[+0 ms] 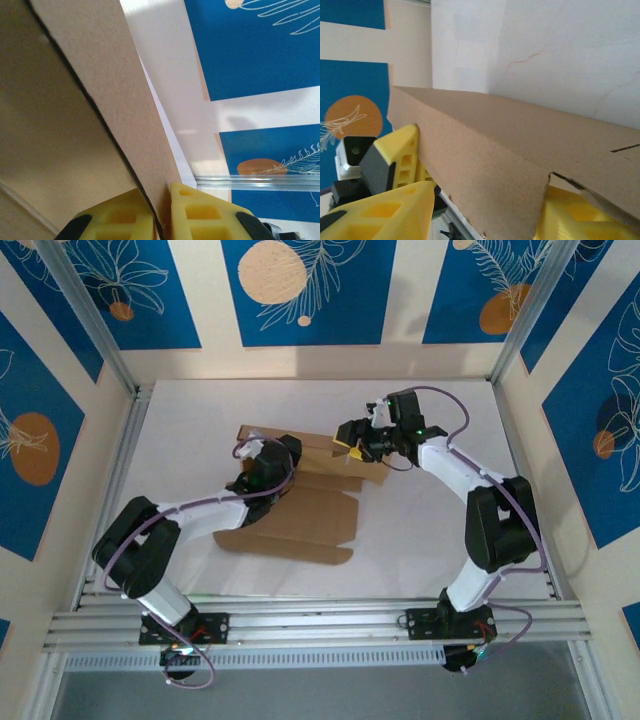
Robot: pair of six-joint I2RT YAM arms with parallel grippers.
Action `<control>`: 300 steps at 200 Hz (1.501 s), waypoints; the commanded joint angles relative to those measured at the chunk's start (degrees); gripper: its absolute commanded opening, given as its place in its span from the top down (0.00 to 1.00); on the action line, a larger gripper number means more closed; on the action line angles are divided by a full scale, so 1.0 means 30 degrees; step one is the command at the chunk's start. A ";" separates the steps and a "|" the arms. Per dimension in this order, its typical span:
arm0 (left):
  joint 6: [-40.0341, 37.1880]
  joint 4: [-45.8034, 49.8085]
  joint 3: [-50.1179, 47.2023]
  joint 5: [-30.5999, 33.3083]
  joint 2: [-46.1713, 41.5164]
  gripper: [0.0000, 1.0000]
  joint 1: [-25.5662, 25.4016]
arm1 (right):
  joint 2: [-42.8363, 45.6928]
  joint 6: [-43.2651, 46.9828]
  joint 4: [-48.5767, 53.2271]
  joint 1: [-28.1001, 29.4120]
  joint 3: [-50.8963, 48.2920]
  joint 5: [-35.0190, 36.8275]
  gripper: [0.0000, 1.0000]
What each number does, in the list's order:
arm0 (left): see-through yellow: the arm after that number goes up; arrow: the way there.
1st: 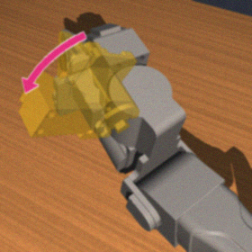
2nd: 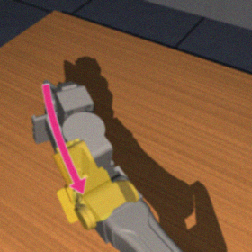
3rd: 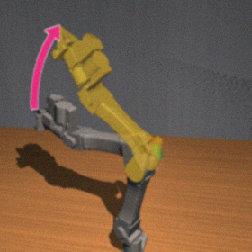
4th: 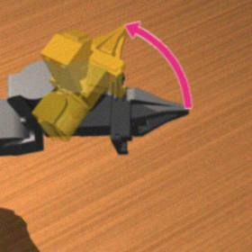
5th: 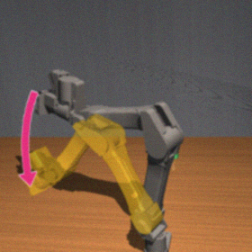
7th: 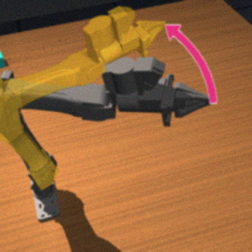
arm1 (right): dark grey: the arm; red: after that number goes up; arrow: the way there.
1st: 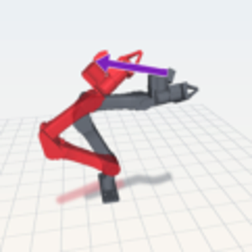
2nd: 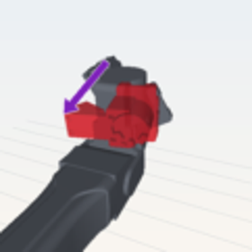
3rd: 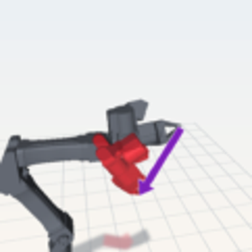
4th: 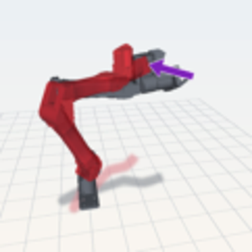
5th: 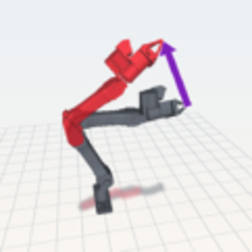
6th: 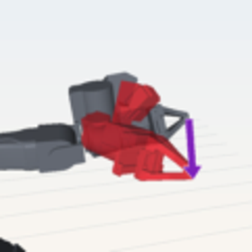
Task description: Fold the paper box
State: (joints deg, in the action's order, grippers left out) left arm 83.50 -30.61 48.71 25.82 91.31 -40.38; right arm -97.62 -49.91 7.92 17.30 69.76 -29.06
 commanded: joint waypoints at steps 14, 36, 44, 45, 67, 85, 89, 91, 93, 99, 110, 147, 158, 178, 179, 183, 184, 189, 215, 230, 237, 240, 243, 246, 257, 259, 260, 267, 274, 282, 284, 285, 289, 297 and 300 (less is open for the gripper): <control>-0.0125 0.0510 -0.0668 0.0320 -0.0742 0.88 -0.0145 | -0.0759 -0.2374 -0.3267 0.0095 -0.0030 -0.2326 0.47; -0.0179 0.0692 -0.1058 0.0544 -0.1053 0.90 -0.0141 | -0.1264 -0.3362 -0.4763 0.0143 -0.0140 -0.3016 0.47; -0.0272 0.0993 -0.1184 0.0750 -0.1264 0.91 -0.0138 | -0.1426 -0.3377 -0.4975 0.0175 -0.0033 -0.3251 0.47; -0.0269 0.1072 -0.1195 0.0788 -0.1289 0.91 -0.0150 | -0.1449 -0.3346 -0.4965 0.0178 -0.0012 -0.3257 0.47; -0.0471 0.2440 -0.1447 0.1864 -0.2053 0.94 -0.0140 | -0.1340 -0.1177 -0.2016 0.0123 0.0617 -0.1977 0.44; -0.0633 0.2725 -0.1761 0.2612 -0.2484 0.94 -0.0160 | -0.0526 0.1464 0.0968 0.0176 0.0714 0.0482 0.38; -0.0643 0.2848 -0.1791 0.2730 -0.2538 0.94 -0.0143 | -0.0271 0.1866 0.1215 0.0169 0.0533 0.0875 0.37; -0.0646 0.2923 -0.1792 0.2788 -0.2558 0.94 -0.0158 | -0.0117 0.2031 0.1282 0.0178 0.0419 0.1097 0.36; -0.0647 0.3029 -0.1793 0.2847 -0.2570 0.93 -0.0154 | 0.0031 0.2175 0.1313 0.0158 0.0273 0.1299 0.36; -0.0503 0.3411 -0.1738 0.2979 -0.2644 0.91 -0.0161 | 0.0569 0.2492 0.1226 0.0125 -0.0248 0.1756 0.35; 0.0138 0.4418 -0.1540 0.3230 -0.2691 0.89 -0.0138 | 0.1671 0.2824 0.0880 -0.0004 -0.1301 0.2498 0.34; 0.1107 0.6248 -0.0919 0.3588 -0.2865 0.88 -0.0210 | 0.4923 0.4047 0.1650 0.0679 -0.3775 0.6511 0.55; 0.1260 0.6434 -0.0854 0.3623 -0.2954 0.88 -0.0223 | 0.5129 0.4518 0.1981 0.1456 -0.4205 0.7447 0.65; 0.1687 0.6677 -0.0928 0.3700 -0.3129 0.89 -0.0276 | 0.4202 0.4780 0.2222 0.2256 -0.4651 0.7936 0.87; 0.1721 0.6668 -0.0936 0.3699 -0.3130 0.89 -0.0263 | 0.4134 0.4761 0.2237 0.2258 -0.4664 0.7947 0.88; 0.1813 0.6665 -0.0965 0.3724 -0.3146 0.89 -0.0268 | 0.3824 0.4676 0.2265 0.2268 -0.4662 0.7880 0.93; 0.1843 0.6662 -0.0968 0.3725 -0.3153 0.89 -0.0274 | 0.3739 0.4650 0.2288 0.2264 -0.4656 0.7875 0.93; 0.1912 0.6673 -0.1043 0.3748 -0.3175 0.89 -0.0280 | 0.3111 0.4588 0.2406 0.2309 -0.4545 0.7912 0.98; 0.2267 0.6737 -0.1374 0.3784 -0.3322 0.91 -0.0242 | 0.0582 0.4945 0.3221 0.3030 -0.3156 0.9862 0.89; 0.2396 0.6747 -0.1470 0.3808 -0.3403 0.92 -0.0238 | -0.0695 0.4878 0.3448 0.3347 -0.2276 1.0511 0.80; 0.2400 0.6758 -0.1471 0.3815 -0.3435 0.92 -0.0229 | -0.1166 0.4767 0.3507 0.3421 -0.1915 1.0874 0.75; 0.2374 0.6748 -0.1470 0.3814 -0.3473 0.92 -0.0226 | -0.1372 0.4694 0.3511 0.3446 -0.1809 1.1091 0.72; 0.2338 0.6750 -0.1470 0.3814 -0.3496 0.92 -0.0248 | -0.1533 0.4663 0.3511 0.3449 -0.1719 1.1246 0.70; 0.2304 0.6751 -0.1470 0.3814 -0.3510 0.92 -0.0225 | -0.1700 0.4608 0.3471 0.3438 -0.1631 1.1375 0.68; 0.2301 0.6785 -0.1507 0.3818 -0.3542 0.93 -0.0228 | -0.2195 0.4379 0.3382 0.3408 -0.1380 1.1697 0.64; 0.2309 0.6793 -0.1502 0.3829 -0.3563 0.93 -0.0245 | -0.2283 0.4358 0.3332 0.3404 -0.1349 1.1705 0.64; 0.2310 0.6784 -0.1501 0.3822 -0.3567 0.93 -0.0248 | -0.2332 0.4345 0.3305 0.3404 -0.1329 1.1721 0.64; 0.2361 0.6781 -0.1529 0.3803 -0.3594 0.93 -0.0249 | -0.2637 0.4305 0.3125 0.3403 -0.1223 1.1644 0.62; 0.2427 0.6772 -0.1582 0.3757 -0.3600 0.93 -0.0250 | -0.2975 0.4325 0.3203 0.3455 -0.1007 1.1691 0.60; 0.2480 0.6748 -0.1616 0.3777 -0.3629 0.93 -0.0235 | -0.3343 0.4331 0.3431 0.3558 -0.0785 1.1986 0.59; 0.2500 0.6747 -0.1639 0.3739 -0.3614 0.93 -0.0232 | -0.3419 0.4324 0.3447 0.3581 -0.0739 1.2012 0.58; 0.2508 0.6732 -0.1642 0.3732 -0.3607 0.93 -0.0227 | -0.3457 0.4328 0.3435 0.3609 -0.0716 1.2021 0.58; 0.2531 0.6703 -0.1688 0.3726 -0.3589 0.93 -0.0233 | -0.3581 0.4317 0.3364 0.3618 -0.0704 1.2031 0.58; 0.2543 0.6651 -0.1705 0.3710 -0.3576 0.94 -0.0237 | -0.3773 0.4259 0.3155 0.3610 -0.0723 1.1969 0.57; 0.2546 0.6632 -0.1734 0.3698 -0.3557 0.93 -0.0227 | -0.3811 0.4169 0.3130 0.3609 -0.0767 1.2037 0.57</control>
State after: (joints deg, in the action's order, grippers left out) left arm 91.42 -14.28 44.99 37.43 81.14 -40.75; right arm -105.73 -36.91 15.97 27.07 66.94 4.97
